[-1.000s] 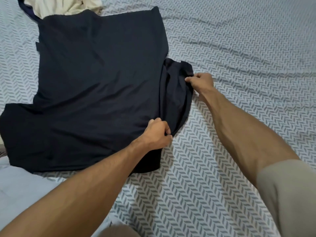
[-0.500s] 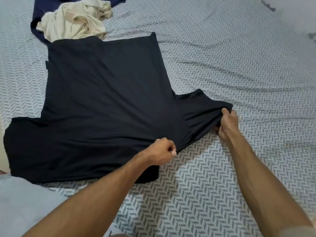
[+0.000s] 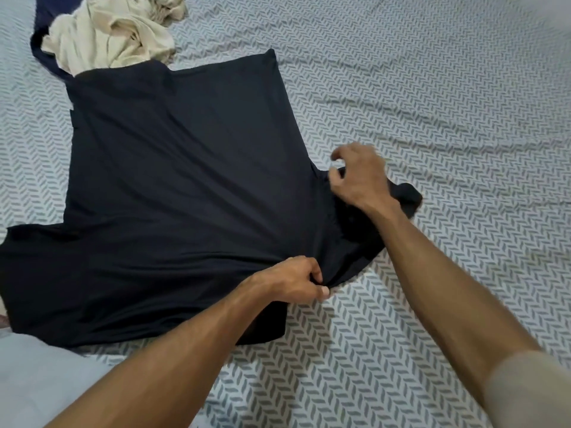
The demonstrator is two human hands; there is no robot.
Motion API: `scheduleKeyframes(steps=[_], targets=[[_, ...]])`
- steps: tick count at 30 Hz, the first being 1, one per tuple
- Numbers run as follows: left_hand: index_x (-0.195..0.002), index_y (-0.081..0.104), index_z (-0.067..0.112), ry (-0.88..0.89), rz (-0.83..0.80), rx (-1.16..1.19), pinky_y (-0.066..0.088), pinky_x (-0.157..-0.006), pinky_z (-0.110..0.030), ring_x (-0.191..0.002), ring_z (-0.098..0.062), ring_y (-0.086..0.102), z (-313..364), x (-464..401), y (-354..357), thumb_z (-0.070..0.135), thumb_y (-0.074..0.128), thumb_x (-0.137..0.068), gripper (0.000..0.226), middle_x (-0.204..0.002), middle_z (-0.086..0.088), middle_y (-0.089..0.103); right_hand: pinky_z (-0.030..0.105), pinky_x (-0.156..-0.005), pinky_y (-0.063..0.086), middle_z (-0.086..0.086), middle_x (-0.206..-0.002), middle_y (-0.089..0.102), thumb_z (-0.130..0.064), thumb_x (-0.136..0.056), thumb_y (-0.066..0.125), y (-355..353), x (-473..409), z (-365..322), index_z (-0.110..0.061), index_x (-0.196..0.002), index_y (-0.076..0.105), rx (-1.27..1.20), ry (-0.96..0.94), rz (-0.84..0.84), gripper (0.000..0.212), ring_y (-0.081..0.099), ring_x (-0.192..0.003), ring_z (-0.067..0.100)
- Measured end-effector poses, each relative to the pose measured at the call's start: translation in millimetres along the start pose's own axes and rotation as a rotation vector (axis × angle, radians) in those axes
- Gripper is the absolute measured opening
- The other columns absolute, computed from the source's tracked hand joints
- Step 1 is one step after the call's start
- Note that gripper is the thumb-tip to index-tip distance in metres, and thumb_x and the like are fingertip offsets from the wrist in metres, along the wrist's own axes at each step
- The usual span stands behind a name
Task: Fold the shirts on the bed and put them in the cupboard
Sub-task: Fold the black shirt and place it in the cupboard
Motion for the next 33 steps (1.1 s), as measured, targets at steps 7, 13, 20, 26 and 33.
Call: scheduleKeyframes(steps=[7,13,20,26,33], targets=[[-0.1,0.068,0.005,0.058,0.318,0.489,0.052,-0.052,-0.03,-0.065,-0.02,0.064,-16.1,-18.1,-104.6,0.01,0.062,-0.098,0.008,-0.077,-0.01,0.069,0.044,-0.089,0.046,0.002,-0.09,0.065,-0.038,-0.083,0.06,62.9,-63.9,-13.4,-0.02,-0.078,0.066,-0.05,-0.101,-0.219,0.02,0.061,-0.094,0.027],[-0.099,0.073,0.028,-0.046,0.827,0.159,0.043,-0.073,-0.015,-0.083,-0.005,0.064,-20.1,-65.7,-266.9,0.025,0.066,-0.092,0.01,-0.086,0.014,0.07,0.033,-0.067,0.036,-0.004,-0.067,0.062,-0.041,-0.083,0.054,81.1,-95.0,4.1,-0.017,-0.067,0.062,-0.073,-0.042,-0.194,0.03,0.056,-0.069,0.022],[-0.117,0.066,0.019,-0.09,1.042,0.056,0.042,-0.085,-0.02,-0.107,-0.014,0.062,-3.2,-150.6,-411.9,0.024,0.063,-0.092,0.026,-0.113,0.003,0.068,0.029,-0.055,0.035,-0.011,-0.046,0.042,-0.043,-0.072,0.037,75.4,-93.0,16.0,-0.019,-0.059,0.049,-0.362,-0.018,0.0,0.03,0.045,-0.046,0.018],[-0.135,0.051,0.01,-0.129,1.006,-0.195,0.046,-0.102,-0.035,-0.125,-0.028,0.052,19.3,-208.7,-479.1,0.034,0.061,-0.093,0.05,-0.136,-0.012,0.055,0.02,-0.052,0.018,-0.012,-0.042,0.026,-0.036,-0.068,0.043,75.4,-89.9,14.5,-0.021,-0.051,0.032,-0.394,-0.048,0.071,0.025,0.028,-0.037,0.011],[-0.107,0.07,0.017,-0.177,1.117,-0.163,0.06,-0.075,-0.033,-0.091,-0.019,0.069,32.1,-212.4,-507.2,0.01,0.054,-0.084,0.028,-0.105,-0.003,0.071,0.018,-0.047,0.018,-0.011,-0.041,0.028,-0.032,-0.066,0.046,74.6,-87.3,11.7,-0.017,-0.048,0.035,-0.351,-0.057,0.107,0.027,0.028,-0.036,0.011]])
Point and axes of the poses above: each hand's wrist, its own x-axis away from the middle knuckle, its own y-axis out of the palm, z = x × y, the point moved 9 cm from there along -x, towards the middle knuckle
